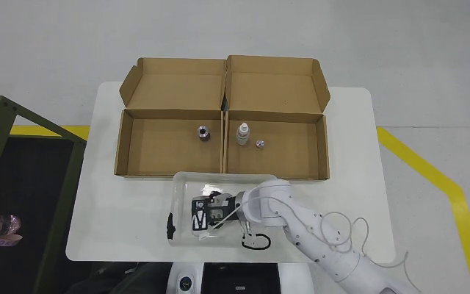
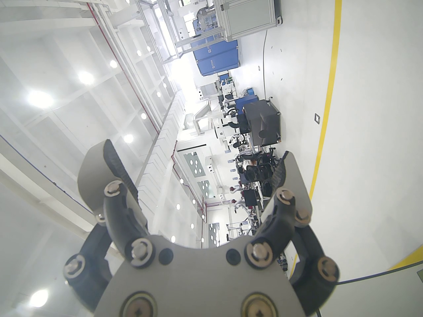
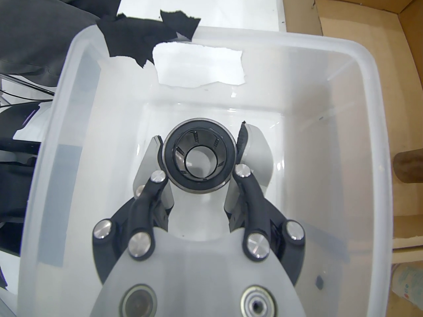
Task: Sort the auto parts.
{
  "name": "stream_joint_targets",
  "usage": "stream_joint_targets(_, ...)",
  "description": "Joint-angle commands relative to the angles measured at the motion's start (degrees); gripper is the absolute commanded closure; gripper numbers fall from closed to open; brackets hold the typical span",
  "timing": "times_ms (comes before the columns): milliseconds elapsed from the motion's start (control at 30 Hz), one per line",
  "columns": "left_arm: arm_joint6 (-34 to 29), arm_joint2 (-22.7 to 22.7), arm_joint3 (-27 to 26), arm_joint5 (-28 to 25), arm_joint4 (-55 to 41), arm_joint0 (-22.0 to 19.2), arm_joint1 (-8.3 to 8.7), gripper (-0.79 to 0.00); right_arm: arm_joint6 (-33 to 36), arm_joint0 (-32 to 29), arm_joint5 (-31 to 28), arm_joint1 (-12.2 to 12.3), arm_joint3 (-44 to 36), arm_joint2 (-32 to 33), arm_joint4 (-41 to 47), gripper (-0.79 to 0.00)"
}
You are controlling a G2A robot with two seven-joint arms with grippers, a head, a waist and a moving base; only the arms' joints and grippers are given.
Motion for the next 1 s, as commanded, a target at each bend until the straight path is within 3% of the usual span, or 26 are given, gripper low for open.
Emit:
stream_joint_targets(0, 0.00, 0.00, 0.00, 0.00, 0.00, 0.00, 0.00, -0.785, -0.20, 0.14, -0.01, 0.04, -0.34, 0.13, 0.22, 0.000)
stream_joint_targets(967, 0.00, 0.00, 0.00, 0.00, 0.00, 0.00, 0.00, -0.785, -1.95, -1.32, -0.91, 2.70, -15.02, 8.31, 1.70, 0.000)
